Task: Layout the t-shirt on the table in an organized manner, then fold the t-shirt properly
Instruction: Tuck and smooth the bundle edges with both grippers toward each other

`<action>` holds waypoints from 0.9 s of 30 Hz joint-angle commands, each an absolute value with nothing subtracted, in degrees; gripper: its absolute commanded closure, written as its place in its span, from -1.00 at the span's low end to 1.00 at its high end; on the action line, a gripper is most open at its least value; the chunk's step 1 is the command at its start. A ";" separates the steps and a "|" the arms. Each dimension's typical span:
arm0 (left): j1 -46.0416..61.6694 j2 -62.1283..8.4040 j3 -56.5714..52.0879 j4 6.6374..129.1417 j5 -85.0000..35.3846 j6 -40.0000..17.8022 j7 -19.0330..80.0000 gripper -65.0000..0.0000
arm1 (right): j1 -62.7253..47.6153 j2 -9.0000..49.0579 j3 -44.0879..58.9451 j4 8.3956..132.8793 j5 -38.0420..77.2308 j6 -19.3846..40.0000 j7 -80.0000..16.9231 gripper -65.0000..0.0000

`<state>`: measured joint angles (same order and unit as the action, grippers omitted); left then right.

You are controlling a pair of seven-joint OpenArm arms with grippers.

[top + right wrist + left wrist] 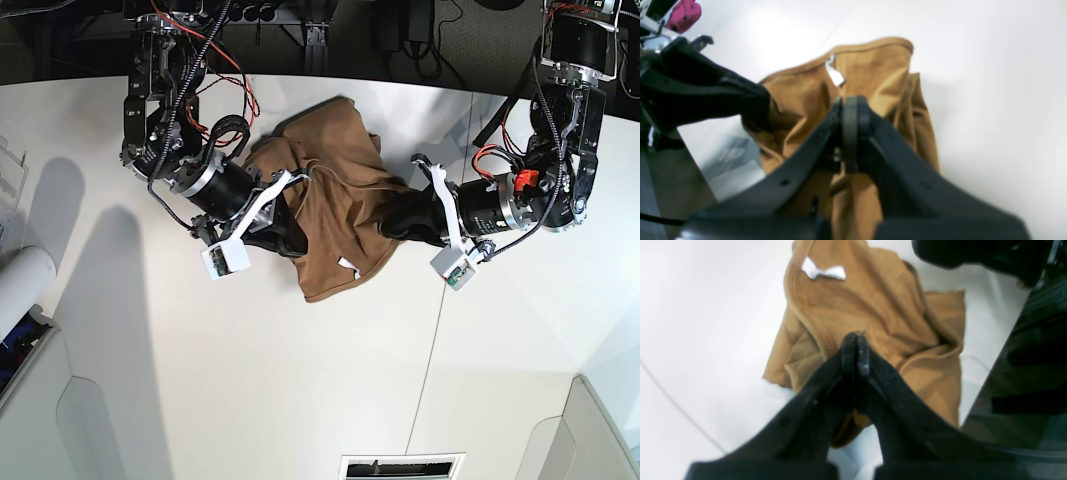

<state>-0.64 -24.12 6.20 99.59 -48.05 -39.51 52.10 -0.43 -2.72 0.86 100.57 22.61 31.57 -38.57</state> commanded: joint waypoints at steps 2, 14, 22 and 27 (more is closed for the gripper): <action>-1.89 -24.62 5.87 100.49 -47.29 -40.00 50.72 0.79 | 1.32 -2.90 -0.43 100.25 22.35 31.90 -37.08 1.00; -2.04 -24.60 4.23 101.21 -50.57 -40.00 49.28 0.15 | 4.38 -2.87 -1.96 94.80 19.27 31.73 -34.50 1.00; -1.41 -24.64 3.03 101.19 -50.50 -40.00 58.76 0.15 | 4.43 -2.85 -1.96 94.26 19.29 31.73 -34.04 1.00; -0.12 -24.60 3.03 101.23 -56.55 -40.00 55.18 0.15 | 4.40 -2.90 -1.96 94.26 19.33 31.73 -33.30 1.00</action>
<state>0.62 -24.05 3.36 100.18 -55.55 -39.51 56.25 3.38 -2.72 -1.91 93.36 18.37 31.55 -34.85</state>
